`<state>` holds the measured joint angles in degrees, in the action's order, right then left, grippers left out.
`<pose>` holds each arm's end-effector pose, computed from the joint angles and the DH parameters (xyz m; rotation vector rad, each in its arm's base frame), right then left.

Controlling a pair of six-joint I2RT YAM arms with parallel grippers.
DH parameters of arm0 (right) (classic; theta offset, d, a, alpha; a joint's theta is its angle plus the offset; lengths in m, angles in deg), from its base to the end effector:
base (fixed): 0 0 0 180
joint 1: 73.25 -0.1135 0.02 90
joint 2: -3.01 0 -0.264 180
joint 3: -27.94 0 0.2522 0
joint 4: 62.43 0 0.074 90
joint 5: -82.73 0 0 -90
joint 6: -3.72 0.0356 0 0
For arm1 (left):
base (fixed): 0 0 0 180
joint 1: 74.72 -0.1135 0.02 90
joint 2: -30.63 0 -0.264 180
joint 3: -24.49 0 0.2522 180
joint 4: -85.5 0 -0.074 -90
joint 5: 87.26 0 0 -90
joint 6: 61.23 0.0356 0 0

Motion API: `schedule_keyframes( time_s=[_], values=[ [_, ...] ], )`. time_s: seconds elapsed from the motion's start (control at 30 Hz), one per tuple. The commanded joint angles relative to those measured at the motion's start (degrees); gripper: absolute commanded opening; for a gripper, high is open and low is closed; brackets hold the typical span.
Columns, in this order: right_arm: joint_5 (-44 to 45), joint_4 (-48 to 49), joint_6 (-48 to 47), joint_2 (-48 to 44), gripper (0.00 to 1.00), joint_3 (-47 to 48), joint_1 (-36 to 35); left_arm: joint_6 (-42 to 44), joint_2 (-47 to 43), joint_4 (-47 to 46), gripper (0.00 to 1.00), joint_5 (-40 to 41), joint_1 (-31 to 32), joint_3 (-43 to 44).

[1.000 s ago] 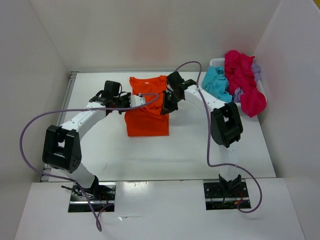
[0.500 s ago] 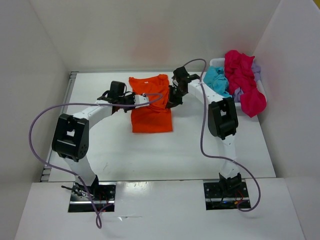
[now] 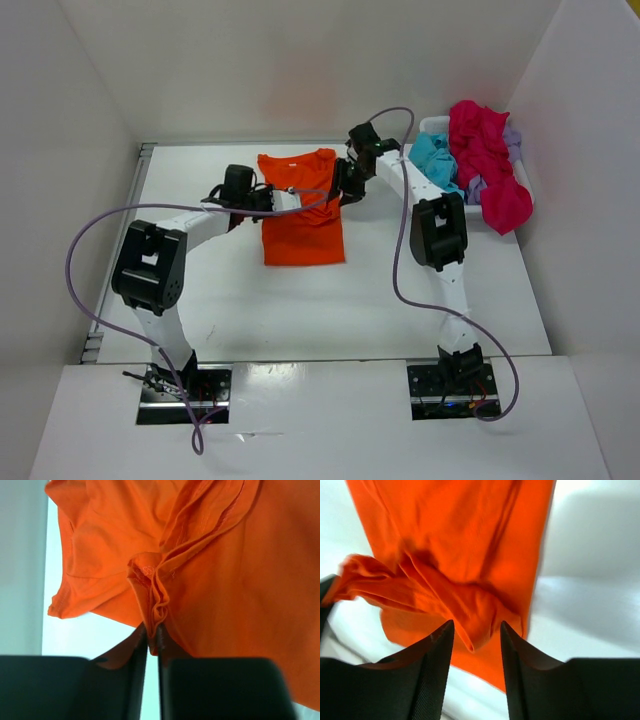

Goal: Fold and stack the t-shirts
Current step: Fold the folded rectangular tshirt in 1/3 of the way

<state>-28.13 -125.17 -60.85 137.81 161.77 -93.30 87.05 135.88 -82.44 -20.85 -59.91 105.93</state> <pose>0.4707 0.1853 0.2004 0.0111 2.7724 0.7203 0.3894 -0.1177 0.2039 1.4479 1.5726 -0.0101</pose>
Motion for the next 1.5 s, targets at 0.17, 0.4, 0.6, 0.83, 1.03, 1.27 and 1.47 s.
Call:
schedule_keyframes(
  time_s=[0.17,0.4,0.6,0.83,1.03,1.27,1.47],
  values=[
    [7.1,-2.6,-3.5,-1.0,0.45,11.6,1.5,-4.4,3.7,-7.3,0.31,7.9,0.1,1.3],
    [5.5,2.9,-5.3,-13.1,0.0,-12.3,-2.3,-12.1,5.1,-2.9,0.5,11.8,-1.1,7.4],
    [2.2,8.2,-4.1,-17.3,0.0,-24.0,-6.4,-21.2,1.6,5.9,0.52,15.0,-3.9,10.3],
    [4.9,8.2,-4.1,-9.4,0.0,-14.5,-7.7,-24.7,-4.7,14.1,0.55,15.5,-5.1,7.9],
    [7.0,5.0,-5.4,3.3,0.0,4.2,-4.6,-24.2,-8.6,19.9,0.58,14.2,-5.1,6.0],
    [9.6,-3.9,-4.7,17.6,0.0,32.3,-1.7,-21.8,-12.2,23.5,0.59,14.2,-1.7,3.0],
    [11.9,-4.4,-7.4,7.5,0.0,23.4,-1.0,-22.3,-12.7,23.5,0.6,14.8,-1.7,2.5]
  ],
)
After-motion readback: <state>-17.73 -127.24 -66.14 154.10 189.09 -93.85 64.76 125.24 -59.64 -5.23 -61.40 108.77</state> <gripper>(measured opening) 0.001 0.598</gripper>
